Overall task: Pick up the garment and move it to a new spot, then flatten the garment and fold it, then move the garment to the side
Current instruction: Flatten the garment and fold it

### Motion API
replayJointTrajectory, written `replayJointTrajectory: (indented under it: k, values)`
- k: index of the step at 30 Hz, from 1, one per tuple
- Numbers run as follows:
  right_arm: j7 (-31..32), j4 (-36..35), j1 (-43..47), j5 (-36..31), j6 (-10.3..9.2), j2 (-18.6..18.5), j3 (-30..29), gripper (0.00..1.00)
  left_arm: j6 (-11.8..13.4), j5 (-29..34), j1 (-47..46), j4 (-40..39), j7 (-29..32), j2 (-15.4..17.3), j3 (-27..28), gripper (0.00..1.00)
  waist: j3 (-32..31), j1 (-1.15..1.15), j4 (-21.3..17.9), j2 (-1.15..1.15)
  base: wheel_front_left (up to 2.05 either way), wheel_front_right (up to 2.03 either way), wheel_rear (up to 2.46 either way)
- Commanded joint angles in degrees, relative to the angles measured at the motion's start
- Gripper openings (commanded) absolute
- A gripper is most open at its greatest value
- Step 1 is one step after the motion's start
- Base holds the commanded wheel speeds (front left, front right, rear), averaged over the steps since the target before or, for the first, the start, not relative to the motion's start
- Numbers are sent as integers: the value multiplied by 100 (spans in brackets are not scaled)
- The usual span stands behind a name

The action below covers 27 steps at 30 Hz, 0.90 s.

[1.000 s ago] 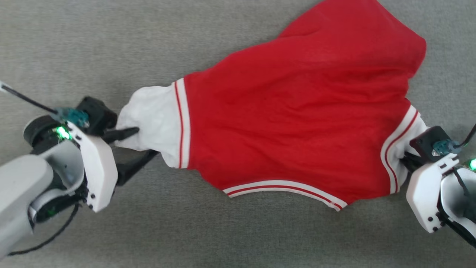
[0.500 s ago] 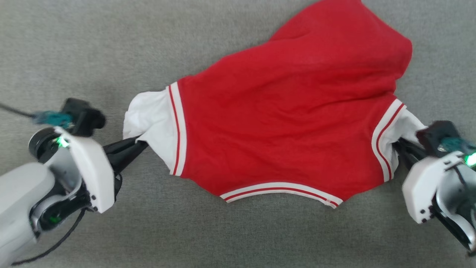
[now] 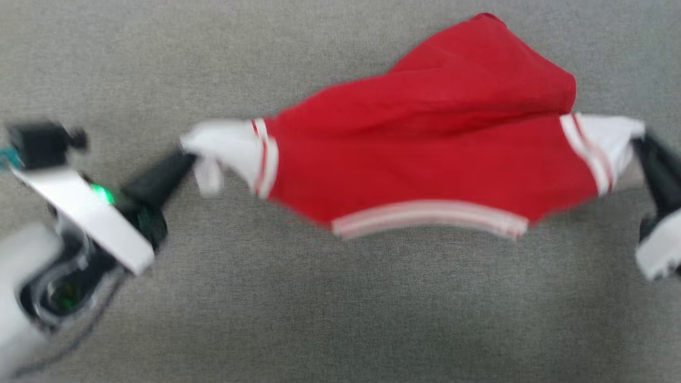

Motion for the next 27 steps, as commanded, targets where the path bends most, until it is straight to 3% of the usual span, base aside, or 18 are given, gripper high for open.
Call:
replayJointTrajectory:
  k: [1,11,19,23,27]
  values:
    - [43,68,-354,73,-2,74,-21,0,13,-187,-166,125,-47,-92,233,0,76,0,-6,0,0,0,0]
    - [405,1471,-3673,-288,-2,809,-88,0,13,-387,-1848,1886,482,-781,1414,0,851,0,-60,0,0,0,0]
    - [-340,2966,-6344,-1179,-3,1401,-601,0,13,-256,-3643,3318,524,-1349,2215,0,1071,0,-71,0,0,0,0]
    - [-876,3528,-7177,-1655,-4,1543,-988,0,14,-279,-4117,3442,395,-1583,2505,0,921,0,-14,0,0,0,0]
    - [-1110,4029,-7519,-1870,-4,1544,-1139,0,14,-485,-4011,3107,705,-1611,2692,0,704,0,23,0,0,0,0]
